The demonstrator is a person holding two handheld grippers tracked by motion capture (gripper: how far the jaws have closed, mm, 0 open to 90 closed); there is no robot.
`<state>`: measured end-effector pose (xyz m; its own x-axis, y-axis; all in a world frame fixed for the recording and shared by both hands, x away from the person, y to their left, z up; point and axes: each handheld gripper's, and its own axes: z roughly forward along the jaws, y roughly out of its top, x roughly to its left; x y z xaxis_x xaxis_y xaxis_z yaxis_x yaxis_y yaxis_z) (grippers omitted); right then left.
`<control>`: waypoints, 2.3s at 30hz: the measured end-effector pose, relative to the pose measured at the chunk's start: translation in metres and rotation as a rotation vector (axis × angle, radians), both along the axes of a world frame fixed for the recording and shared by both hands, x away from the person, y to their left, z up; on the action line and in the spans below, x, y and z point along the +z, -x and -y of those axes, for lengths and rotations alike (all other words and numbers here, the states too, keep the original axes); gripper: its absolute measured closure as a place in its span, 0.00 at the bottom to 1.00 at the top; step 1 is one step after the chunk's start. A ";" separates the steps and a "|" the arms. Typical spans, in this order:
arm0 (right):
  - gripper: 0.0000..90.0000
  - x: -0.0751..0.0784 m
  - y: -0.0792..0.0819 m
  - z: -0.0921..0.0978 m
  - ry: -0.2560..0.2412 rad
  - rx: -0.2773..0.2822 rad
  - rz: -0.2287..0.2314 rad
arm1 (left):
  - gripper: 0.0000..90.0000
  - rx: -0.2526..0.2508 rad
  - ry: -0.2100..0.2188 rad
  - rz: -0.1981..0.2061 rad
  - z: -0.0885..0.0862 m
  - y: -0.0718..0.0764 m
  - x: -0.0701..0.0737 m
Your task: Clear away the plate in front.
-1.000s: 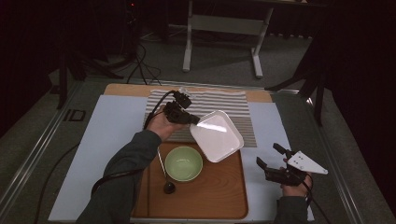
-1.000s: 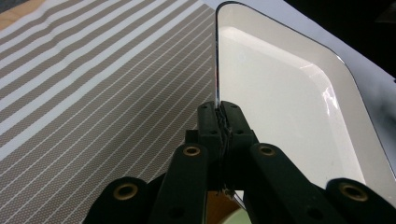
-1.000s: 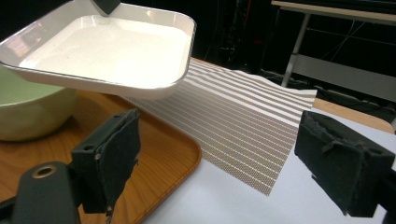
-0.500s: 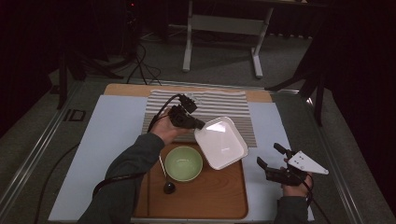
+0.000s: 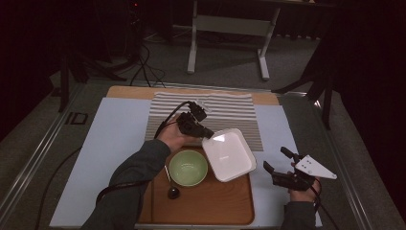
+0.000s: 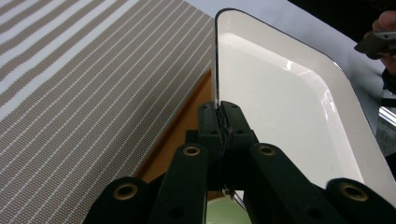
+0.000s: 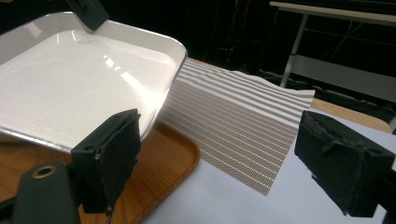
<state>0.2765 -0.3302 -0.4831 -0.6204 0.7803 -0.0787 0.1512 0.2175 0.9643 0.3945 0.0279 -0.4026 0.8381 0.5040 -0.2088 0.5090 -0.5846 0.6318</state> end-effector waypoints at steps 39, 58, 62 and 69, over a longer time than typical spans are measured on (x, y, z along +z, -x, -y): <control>0.15 0.000 0.000 0.000 0.001 0.001 -0.001 | 0.99 -0.208 -0.161 -0.143 0.045 -0.003 -0.047; 0.15 0.000 0.000 0.000 0.003 0.005 -0.001 | 0.94 -0.148 -0.162 -0.128 0.048 -0.011 -0.067; 0.15 0.000 0.000 -0.001 0.003 0.005 -0.002 | 0.94 -0.153 -0.167 -0.115 0.049 -0.010 -0.068; 0.15 0.000 0.000 -0.001 0.004 0.006 -0.003 | 0.92 -0.141 -0.176 -0.113 0.050 -0.010 -0.072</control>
